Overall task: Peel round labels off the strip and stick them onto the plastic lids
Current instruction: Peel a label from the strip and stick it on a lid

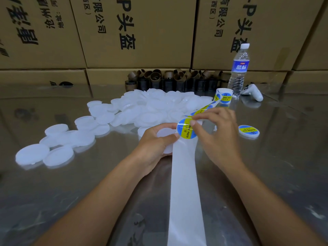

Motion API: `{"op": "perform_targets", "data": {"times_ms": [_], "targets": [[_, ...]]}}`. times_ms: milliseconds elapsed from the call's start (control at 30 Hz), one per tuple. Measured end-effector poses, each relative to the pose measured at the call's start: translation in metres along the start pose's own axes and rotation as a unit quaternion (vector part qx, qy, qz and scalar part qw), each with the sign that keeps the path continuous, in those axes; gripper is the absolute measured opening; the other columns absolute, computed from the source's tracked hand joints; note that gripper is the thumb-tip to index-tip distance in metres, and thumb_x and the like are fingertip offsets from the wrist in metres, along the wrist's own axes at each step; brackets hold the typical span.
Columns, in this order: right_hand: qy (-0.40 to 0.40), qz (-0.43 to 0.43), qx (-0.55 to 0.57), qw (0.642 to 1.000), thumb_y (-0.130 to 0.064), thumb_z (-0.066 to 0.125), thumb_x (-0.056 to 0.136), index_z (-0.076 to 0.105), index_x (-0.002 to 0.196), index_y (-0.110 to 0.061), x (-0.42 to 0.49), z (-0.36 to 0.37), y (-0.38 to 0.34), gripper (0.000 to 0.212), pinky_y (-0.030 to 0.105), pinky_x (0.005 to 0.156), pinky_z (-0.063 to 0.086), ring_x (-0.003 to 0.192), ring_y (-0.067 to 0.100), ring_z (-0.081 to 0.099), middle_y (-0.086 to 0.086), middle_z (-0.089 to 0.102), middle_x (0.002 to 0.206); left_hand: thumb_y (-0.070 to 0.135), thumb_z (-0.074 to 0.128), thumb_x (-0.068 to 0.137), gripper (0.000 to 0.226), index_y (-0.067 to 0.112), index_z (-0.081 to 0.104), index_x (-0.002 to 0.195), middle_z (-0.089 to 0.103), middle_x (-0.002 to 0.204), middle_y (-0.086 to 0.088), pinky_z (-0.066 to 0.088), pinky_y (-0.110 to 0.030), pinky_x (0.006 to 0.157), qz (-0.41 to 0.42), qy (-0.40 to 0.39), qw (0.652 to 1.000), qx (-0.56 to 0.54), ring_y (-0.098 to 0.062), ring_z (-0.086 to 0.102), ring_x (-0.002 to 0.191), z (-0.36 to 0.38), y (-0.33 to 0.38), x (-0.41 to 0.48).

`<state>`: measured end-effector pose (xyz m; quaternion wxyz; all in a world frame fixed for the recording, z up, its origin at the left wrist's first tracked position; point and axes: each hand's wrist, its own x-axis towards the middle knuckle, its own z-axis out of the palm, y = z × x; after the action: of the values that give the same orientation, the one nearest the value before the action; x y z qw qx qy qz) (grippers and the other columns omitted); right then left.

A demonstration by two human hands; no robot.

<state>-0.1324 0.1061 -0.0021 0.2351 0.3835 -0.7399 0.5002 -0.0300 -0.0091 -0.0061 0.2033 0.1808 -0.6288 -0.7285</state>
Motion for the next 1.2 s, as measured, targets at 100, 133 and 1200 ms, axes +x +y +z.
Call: {"op": "perform_targets", "data": {"times_ms": [100, 133, 1200], "targets": [[-0.006, -0.032, -0.012, 0.999, -0.020, 0.074, 0.079, 0.074, 0.091, -0.022, -0.0001, 0.0001, 0.0009, 0.012, 0.030, 0.085, 0.034, 0.095, 0.011, 0.043, -0.010, 0.057, 0.087, 0.003, 0.059, 0.092, 0.022, 0.010, 0.067, 0.112, 0.066, 0.116, -0.020, 0.054, -0.037, 0.084, 0.009, 0.006, 1.000, 0.006, -0.025, 0.064, 0.094, -0.0009, -0.0006, 0.0007], [-0.004, -0.032, -0.013, 0.999, -0.021, 0.074, 0.079, 0.074, 0.091, -0.023, -0.0003, -0.0001, 0.0010, 0.013, 0.028, 0.085, 0.033, 0.094, 0.011, 0.043, -0.011, 0.057, 0.086, 0.003, 0.059, 0.092, 0.021, 0.011, 0.067, 0.110, 0.066, 0.116, -0.020, 0.054, -0.038, 0.085, 0.014, 0.006, 1.000, 0.009, -0.025, 0.064, 0.093, -0.0009, -0.0008, 0.0006], [-0.088, 0.002, 0.021, 0.996, -0.015, 0.068, 0.084, 0.072, 0.096, -0.023, -0.0003, 0.0008, 0.0052, 0.014, 0.010, 0.079, 0.037, 0.089, 0.008, 0.056, -0.012, 0.066, 0.090, 0.003, 0.059, 0.092, 0.019, 0.019, 0.068, 0.097, 0.066, 0.099, -0.009, 0.052, -0.033, 0.079, 0.038, 0.001, 0.999, 0.032, -0.020, 0.059, 0.084, -0.0002, -0.0013, -0.0003]]}}
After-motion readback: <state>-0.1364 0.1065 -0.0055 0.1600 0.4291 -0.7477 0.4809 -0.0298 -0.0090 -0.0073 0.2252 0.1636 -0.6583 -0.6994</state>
